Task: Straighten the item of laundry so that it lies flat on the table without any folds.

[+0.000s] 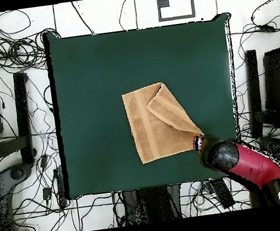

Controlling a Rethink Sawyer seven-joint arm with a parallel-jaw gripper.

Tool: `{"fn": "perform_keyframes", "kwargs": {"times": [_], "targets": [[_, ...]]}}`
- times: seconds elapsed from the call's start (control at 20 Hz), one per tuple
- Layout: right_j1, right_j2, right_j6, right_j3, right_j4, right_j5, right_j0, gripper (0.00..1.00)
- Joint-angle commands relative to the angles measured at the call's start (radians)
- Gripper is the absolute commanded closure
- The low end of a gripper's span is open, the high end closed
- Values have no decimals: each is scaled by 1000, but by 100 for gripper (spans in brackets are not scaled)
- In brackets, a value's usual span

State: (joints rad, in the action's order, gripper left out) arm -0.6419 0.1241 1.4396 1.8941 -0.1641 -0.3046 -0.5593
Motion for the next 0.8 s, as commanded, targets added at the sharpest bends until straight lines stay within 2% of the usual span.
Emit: {"fn": "perform_keyframes", "kwargs": {"times": [0.05, 0.5, 0.8], "targets": [[27, -88, 141, 9, 18, 0, -11, 100], [54, -91, 129, -10, 3, 10, -39, 100], [86, -72, 122, -41, -12, 7, -27, 100]]}}
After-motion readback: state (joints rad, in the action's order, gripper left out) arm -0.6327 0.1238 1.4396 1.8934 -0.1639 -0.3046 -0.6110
